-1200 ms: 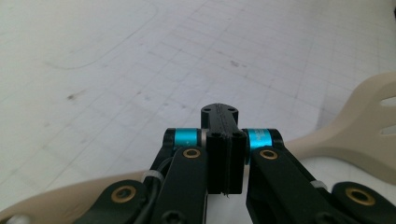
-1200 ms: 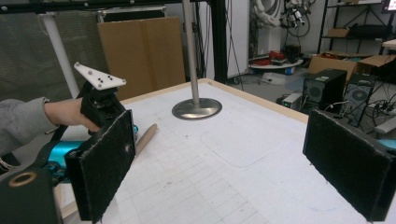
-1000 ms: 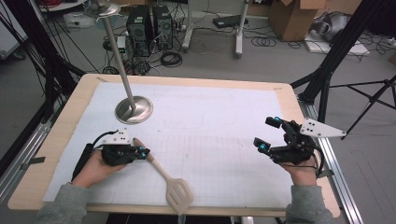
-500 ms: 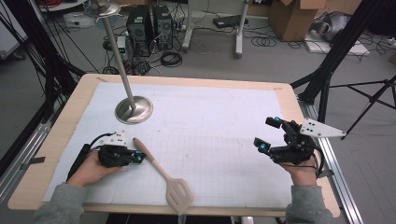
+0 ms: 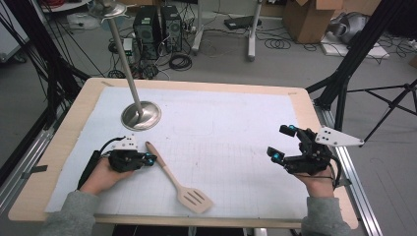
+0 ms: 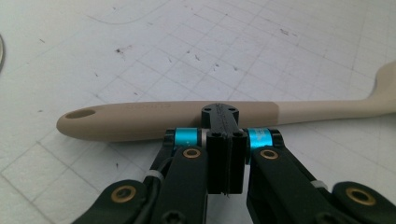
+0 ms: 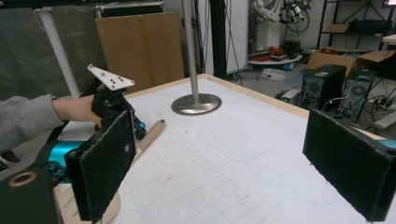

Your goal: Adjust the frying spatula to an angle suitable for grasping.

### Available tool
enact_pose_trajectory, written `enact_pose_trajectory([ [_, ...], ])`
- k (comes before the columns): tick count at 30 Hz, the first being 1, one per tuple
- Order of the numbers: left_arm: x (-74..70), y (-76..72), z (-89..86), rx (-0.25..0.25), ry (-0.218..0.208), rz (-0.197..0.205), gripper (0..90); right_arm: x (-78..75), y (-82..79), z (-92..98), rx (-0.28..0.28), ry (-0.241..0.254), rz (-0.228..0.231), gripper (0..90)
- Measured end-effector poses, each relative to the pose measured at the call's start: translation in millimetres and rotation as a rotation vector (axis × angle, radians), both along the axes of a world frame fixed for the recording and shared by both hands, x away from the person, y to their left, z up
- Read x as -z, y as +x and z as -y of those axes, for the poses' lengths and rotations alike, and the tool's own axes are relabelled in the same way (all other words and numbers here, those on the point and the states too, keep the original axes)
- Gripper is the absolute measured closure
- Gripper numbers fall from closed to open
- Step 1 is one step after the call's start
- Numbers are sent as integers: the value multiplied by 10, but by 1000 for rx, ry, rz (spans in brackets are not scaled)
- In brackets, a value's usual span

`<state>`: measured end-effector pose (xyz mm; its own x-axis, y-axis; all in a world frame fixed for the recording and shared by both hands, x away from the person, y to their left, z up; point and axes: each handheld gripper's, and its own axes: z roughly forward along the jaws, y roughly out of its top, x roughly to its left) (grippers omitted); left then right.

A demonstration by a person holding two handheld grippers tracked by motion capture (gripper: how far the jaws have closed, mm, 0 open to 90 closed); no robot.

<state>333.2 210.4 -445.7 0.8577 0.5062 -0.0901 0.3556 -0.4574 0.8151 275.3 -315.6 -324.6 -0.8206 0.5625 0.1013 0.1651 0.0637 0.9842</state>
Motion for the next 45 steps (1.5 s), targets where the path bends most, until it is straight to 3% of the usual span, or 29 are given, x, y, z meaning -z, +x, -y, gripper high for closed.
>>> enact_pose_trajectory([
  [6,-3,39,64,-13,10,15,896,4,-35,24,9,0,0,85],
  [11,3,83,94,-14,-9,-6,896,8,-57,38,13,-3,0,85],
  [17,-26,122,190,4,36,23,896,7,-100,84,29,3,1,85],
  [21,-14,139,236,8,35,47,896,18,-136,119,39,1,-5,86],
  [28,-23,141,275,-2,43,35,896,19,-166,135,48,-1,-6,85],
  [31,-70,86,341,18,35,36,896,19,-167,165,53,5,-4,86],
  [35,-153,-19,521,69,-11,42,896,19,-168,177,53,9,-2,86],
  [40,-115,-71,642,106,-10,19,895,14,-174,178,50,11,-4,85],
  [45,-77,-135,789,154,20,12,895,12,-169,175,49,11,-3,85],
])
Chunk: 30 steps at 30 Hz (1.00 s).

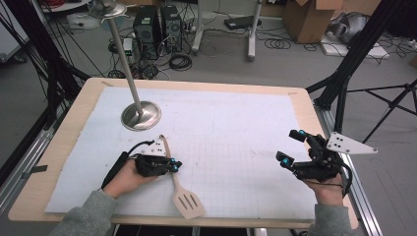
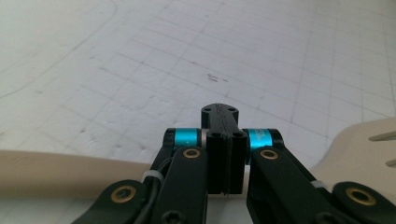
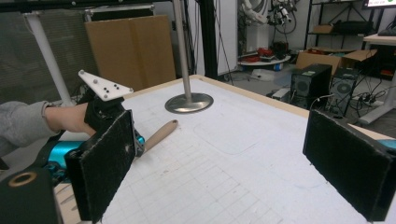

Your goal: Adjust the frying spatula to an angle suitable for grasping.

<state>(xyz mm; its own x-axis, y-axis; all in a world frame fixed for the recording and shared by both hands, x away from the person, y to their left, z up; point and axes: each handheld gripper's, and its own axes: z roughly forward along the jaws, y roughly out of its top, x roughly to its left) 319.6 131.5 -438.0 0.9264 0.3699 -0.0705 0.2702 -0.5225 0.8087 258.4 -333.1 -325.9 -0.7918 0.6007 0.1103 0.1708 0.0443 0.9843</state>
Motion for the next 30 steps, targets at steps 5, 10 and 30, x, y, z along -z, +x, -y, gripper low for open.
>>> enact_pose_trajectory([
  [5,39,-41,80,21,27,-16,896,6,3,8,0,-2,1,85],
  [10,59,-75,126,38,52,-22,896,4,0,6,-1,3,-1,86],
  [30,73,-144,75,38,44,-51,896,21,34,-1,-4,4,-3,85],
])
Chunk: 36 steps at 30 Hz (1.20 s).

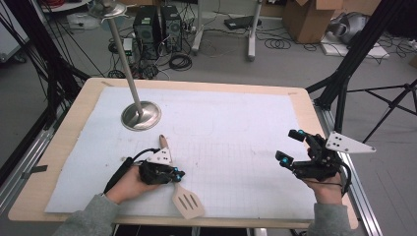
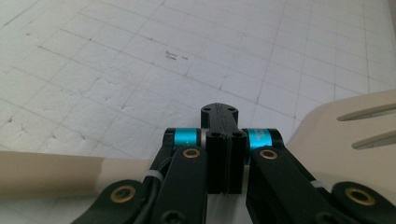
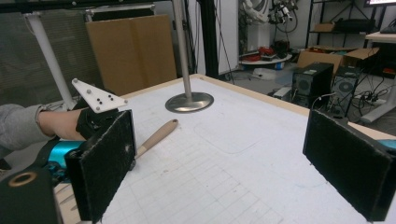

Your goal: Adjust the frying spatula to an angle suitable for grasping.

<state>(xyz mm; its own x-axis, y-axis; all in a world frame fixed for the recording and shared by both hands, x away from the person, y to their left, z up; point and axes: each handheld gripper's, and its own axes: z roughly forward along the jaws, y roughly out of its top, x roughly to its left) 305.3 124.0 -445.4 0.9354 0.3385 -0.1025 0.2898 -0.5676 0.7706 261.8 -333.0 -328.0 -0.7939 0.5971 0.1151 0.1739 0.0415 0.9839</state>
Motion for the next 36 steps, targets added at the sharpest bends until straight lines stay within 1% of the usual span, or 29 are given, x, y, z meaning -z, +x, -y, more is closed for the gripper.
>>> enact_pose_trajectory([
  [4,-1,-19,-22,-7,-5,-1,897,1,19,-16,-8,-2,0,86],
  [6,-7,-27,-44,-2,-7,2,897,4,32,-31,-9,-1,-4,86],
  [8,-15,-37,-58,-1,-1,7,897,8,43,-40,-12,-4,-7,85],
  [11,-8,-49,-62,-9,-15,11,897,11,65,-58,-18,-5,-6,85],
  [12,-13,-52,-71,-7,-9,9,897,10,70,-64,-22,-7,-8,85],
  [14,-16,-57,-86,-7,-19,9,897,12,83,-73,-23,-5,-5,85],
  [17,-21,-68,-114,-5,-20,10,897,14,98,-81,-26,-7,-8,86],
  [18,-16,-71,-114,-8,-28,9,897,15,103,-84,-28,-6,-7,86],
  [20,-19,-74,-125,-6,-20,10,897,16,109,-92,-28,-3,-11,86],
  [22,-17,-81,-135,-9,-27,4,897,15,115,-95,-32,-4,-10,86],
  [24,-13,-85,-147,-8,-33,6,897,15,122,-97,-32,-2,-8,85],
  [27,-23,-97,-163,-9,-20,3,897,19,138,-100,-36,-5,-7,86],
  [28,-19,-103,-163,-11,-27,3,897,22,142,-107,-35,-1,-11,86],
  [29,-21,-109,-175,-9,-21,9,897,22,145,-108,-35,-1,-12,86],
  [30,-17,-119,-179,-15,-27,7,897,26,157,-113,-39,-3,-7,85],
  [31,-21,-121,-188,-10,-20,8,897,24,158,-122,-37,2,-16,86],
  [32,-19,-127,-194,-12,-24,10,897,25,171,-125,-41,0,-7,86],
  [36,-17,-150,-226,-9,-25,13,897,26,210,-168,-52,0,-12,85],
])
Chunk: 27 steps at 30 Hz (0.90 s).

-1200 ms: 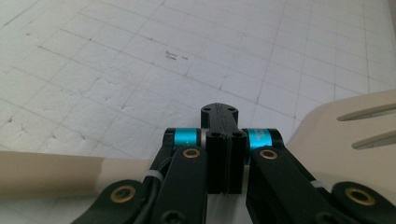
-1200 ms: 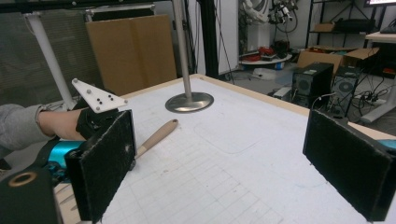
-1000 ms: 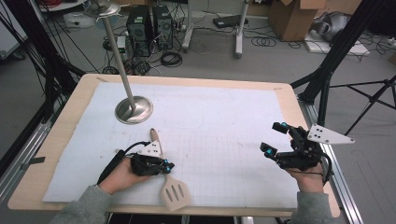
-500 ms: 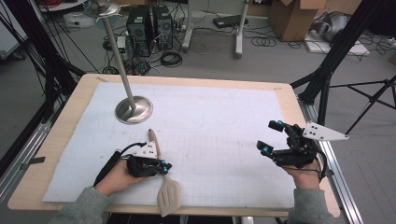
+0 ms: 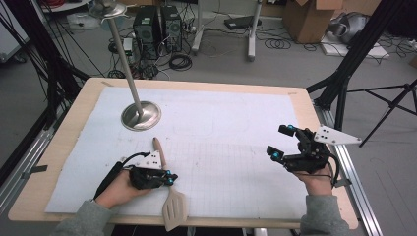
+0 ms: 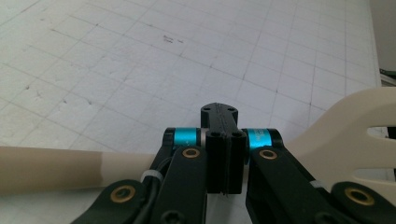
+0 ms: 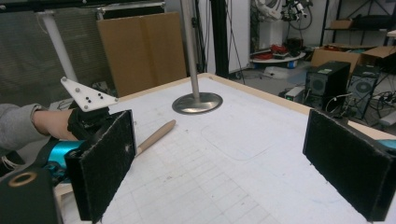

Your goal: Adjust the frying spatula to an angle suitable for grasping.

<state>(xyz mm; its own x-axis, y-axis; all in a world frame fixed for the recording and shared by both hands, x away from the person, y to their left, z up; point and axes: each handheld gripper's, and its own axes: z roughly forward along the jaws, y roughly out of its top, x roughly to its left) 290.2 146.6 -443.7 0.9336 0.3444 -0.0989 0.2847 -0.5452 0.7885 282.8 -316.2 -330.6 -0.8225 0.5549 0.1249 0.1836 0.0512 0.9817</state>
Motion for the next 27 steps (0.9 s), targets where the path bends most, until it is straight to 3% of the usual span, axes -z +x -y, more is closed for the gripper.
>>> enact_pose_trajectory([
  [2,-2,-4,-13,4,-2,2,897,4,26,-25,-6,-4,2,85],
  [5,-56,8,-85,3,-22,60,896,3,52,-49,-16,-5,0,86],
  [10,-175,130,-381,-96,-51,98,896,-2,52,-52,-15,3,-7,86],
  [17,-112,302,-692,-198,-32,92,896,8,49,-70,-18,-13,-7,86],
  [27,17,410,-672,-244,46,55,895,9,11,-31,-9,-13,-2,85],
])
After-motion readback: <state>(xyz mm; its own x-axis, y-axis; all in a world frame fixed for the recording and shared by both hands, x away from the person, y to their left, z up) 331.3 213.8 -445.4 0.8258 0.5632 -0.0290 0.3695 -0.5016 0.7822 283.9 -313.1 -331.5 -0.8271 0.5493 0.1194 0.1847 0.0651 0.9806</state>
